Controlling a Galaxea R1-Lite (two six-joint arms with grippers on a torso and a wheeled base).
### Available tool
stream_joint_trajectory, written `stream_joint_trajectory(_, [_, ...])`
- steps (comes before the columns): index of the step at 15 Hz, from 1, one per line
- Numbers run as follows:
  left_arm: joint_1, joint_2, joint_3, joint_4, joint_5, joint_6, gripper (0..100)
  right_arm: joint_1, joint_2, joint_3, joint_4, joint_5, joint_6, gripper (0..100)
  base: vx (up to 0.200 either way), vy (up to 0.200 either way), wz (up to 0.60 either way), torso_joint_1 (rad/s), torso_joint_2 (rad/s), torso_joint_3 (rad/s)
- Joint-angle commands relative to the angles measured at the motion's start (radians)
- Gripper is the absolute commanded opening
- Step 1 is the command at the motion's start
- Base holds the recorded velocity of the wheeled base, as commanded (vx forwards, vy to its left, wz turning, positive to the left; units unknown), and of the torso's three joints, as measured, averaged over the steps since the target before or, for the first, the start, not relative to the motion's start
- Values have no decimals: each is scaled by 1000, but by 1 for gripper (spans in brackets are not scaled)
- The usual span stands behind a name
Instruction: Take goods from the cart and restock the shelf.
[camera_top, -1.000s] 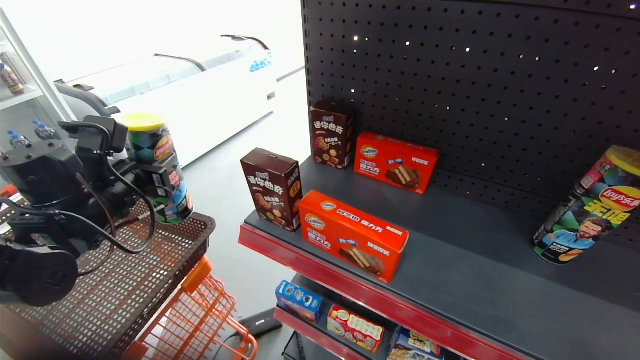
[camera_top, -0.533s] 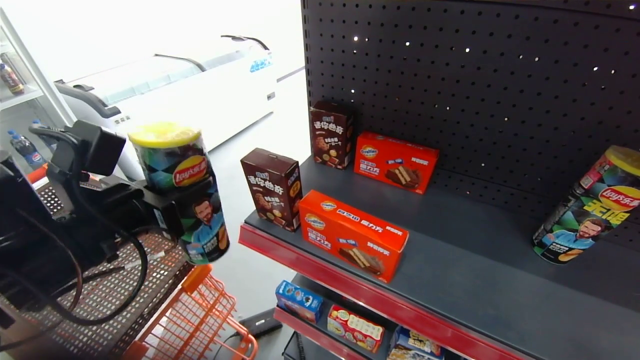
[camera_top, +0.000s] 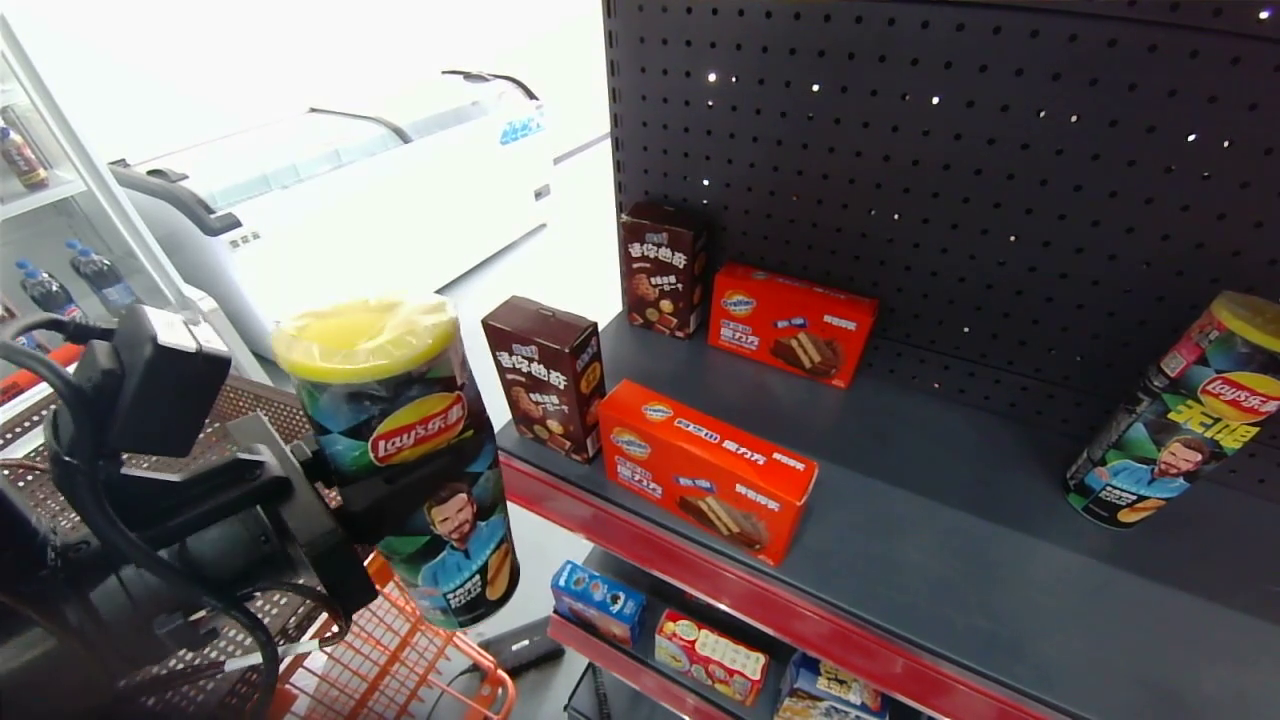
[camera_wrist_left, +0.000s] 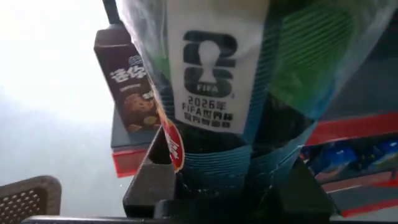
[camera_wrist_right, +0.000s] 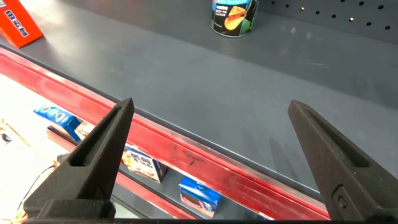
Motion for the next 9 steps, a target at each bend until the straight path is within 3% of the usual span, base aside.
stream_joint_trajectory(1, [-34, -6, -14, 7, -27, 0, 0, 0, 1, 0, 0, 0, -1, 100, 0, 0, 0, 0, 0, 0])
stream_joint_trajectory(6, [-112, -7, 6, -15, -146, -4, 0, 0, 1, 0, 0, 0, -1, 100, 0, 0, 0, 0, 0, 0])
stream_joint_trajectory(8, [-129, -7, 0, -19, -164, -10, 0, 0, 1, 0, 0, 0, -1, 100, 0, 0, 0, 0, 0, 0])
stream_joint_trajectory(9, [-152, -7, -8, -16, -184, -35, 0, 0, 1, 0, 0, 0, -1, 100, 0, 0, 0, 0, 0, 0])
